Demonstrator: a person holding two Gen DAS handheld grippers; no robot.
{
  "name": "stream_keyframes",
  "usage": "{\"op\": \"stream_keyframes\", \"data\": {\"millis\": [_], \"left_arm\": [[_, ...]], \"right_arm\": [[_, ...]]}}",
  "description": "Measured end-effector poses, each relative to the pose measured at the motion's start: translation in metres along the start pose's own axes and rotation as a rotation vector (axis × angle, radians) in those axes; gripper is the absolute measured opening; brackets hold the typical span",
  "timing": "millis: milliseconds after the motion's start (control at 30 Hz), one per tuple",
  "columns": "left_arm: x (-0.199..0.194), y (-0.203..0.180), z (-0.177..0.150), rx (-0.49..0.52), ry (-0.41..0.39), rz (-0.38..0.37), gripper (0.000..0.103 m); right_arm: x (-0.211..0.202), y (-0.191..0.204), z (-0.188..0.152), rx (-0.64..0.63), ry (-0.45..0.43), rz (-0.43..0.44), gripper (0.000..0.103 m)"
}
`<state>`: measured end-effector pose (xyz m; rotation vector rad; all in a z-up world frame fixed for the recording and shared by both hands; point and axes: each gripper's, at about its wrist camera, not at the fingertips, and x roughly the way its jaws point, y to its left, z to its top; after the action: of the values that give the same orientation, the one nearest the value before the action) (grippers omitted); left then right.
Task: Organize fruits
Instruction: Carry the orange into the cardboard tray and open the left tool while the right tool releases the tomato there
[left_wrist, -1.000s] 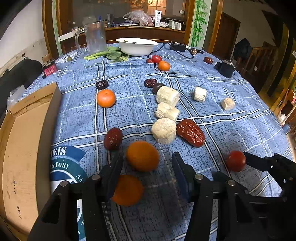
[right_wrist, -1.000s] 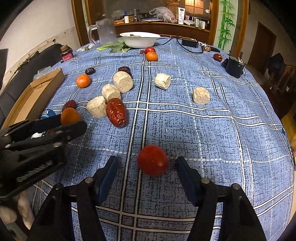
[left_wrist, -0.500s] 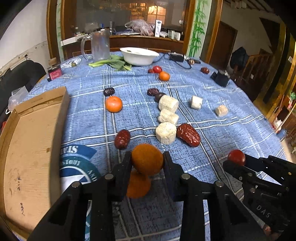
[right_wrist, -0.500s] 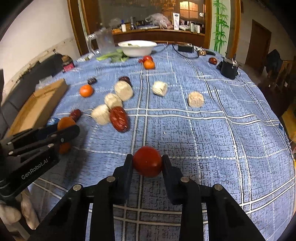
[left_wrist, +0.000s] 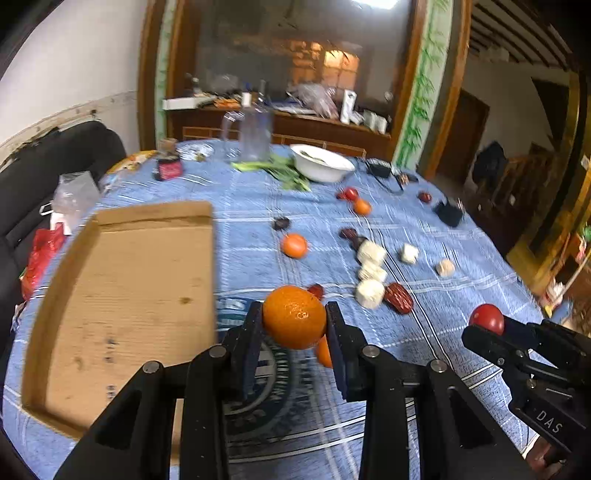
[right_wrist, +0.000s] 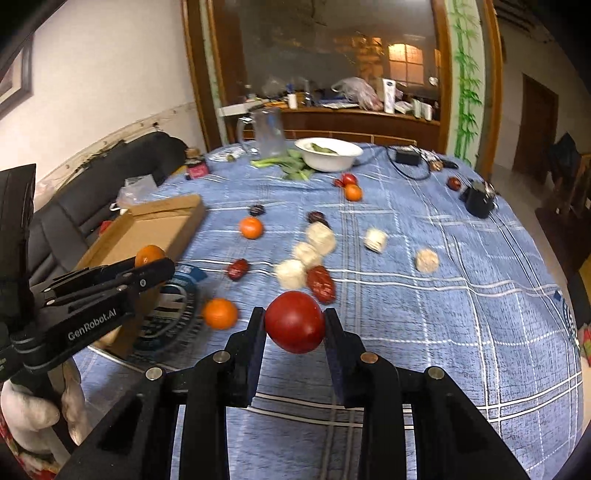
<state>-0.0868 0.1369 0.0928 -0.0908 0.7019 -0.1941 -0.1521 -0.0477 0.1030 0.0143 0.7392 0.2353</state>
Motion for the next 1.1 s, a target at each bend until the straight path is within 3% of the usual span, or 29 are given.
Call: {"op": "stream_keyframes", "data": {"millis": [267,467,700,900,1100], "left_arm": [[-0.035,0.058,0.006,-0.074,-0.062,0.057,0.032],[-0.022,0.113,0.028,-0.11,-0.012,0.094,0.032],[0.029,0.18,0.078,-0.115,0.068,0.214,0.032],[0.093,0.218,0.085,-0.182,0.223,0.215,0.032],[0.128,0.231,0.081,-0.212,0.307,0.222,0.033]], "right_arm": [[0.002,0.048,0.026,-0.066,-0.007,0.113,0.033],[0.041,0.09,0.065,-0.098,0.039,0.222,0.034],[0.127,0.148,0.115,-0.155,0.119,0.28,0.034],[0.204,0.18,0.122,-0.207,0.234,0.26,0.034],[0.25,0.192,0.126,-0.231,0.305,0.236,0.034]]}}
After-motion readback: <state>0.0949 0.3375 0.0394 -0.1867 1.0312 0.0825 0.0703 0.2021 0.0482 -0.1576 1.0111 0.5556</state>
